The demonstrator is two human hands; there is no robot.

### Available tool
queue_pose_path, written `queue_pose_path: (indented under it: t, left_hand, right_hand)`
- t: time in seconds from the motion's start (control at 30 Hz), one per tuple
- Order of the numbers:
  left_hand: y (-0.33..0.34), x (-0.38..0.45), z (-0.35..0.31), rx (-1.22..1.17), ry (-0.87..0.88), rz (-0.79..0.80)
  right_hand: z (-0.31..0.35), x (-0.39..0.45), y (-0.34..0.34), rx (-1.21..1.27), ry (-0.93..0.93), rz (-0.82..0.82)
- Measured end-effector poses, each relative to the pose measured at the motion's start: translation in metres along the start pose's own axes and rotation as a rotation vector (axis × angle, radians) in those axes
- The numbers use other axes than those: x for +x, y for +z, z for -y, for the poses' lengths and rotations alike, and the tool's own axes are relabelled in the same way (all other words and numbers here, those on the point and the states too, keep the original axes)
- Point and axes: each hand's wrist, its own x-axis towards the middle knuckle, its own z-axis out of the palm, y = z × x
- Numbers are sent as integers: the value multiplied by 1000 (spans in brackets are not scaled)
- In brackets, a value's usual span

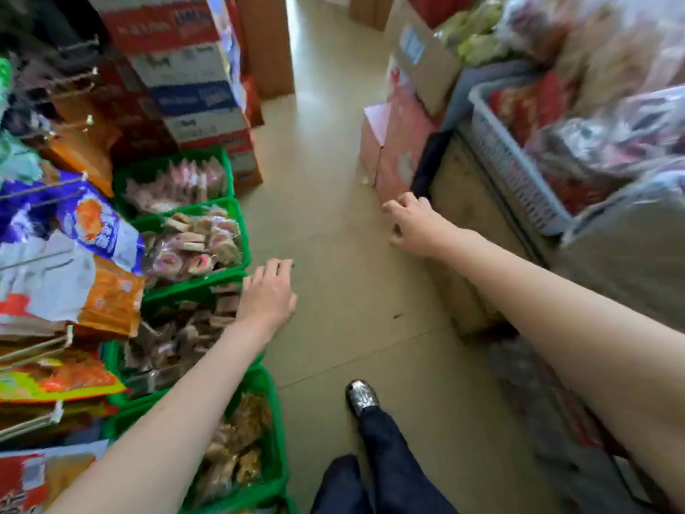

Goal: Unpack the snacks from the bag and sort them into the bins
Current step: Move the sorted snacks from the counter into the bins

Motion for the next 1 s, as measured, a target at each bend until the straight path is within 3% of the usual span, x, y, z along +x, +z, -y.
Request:
queue_pose_path:
  t: [0.13,0.23,0.4,0.53,0.73,1.0]
  left_hand:
    - [-68,-39,-142,-7,347,-96]
    - [-96,-85,-272,-100,677,-174]
    - [-91,-222,-490,-170,1235,-200]
    - [-55,-357,-628,-264,1478,-105]
    - [-16,-493,-741,42,1604,-56]
    - [21,-475,-859,168,1476,40]
  right_hand:
    - [-122,-196,-82,-85,354,-143]
    - [-194,-364,-92,-34,654,-245]
    - [-264,-625,-14,91,1064,-258]
    - [-298,-801,51,162,1253,-189]
    - [-347,-961,98,289,1455,-133]
    - [-419,-1008,149,497,1478,-144]
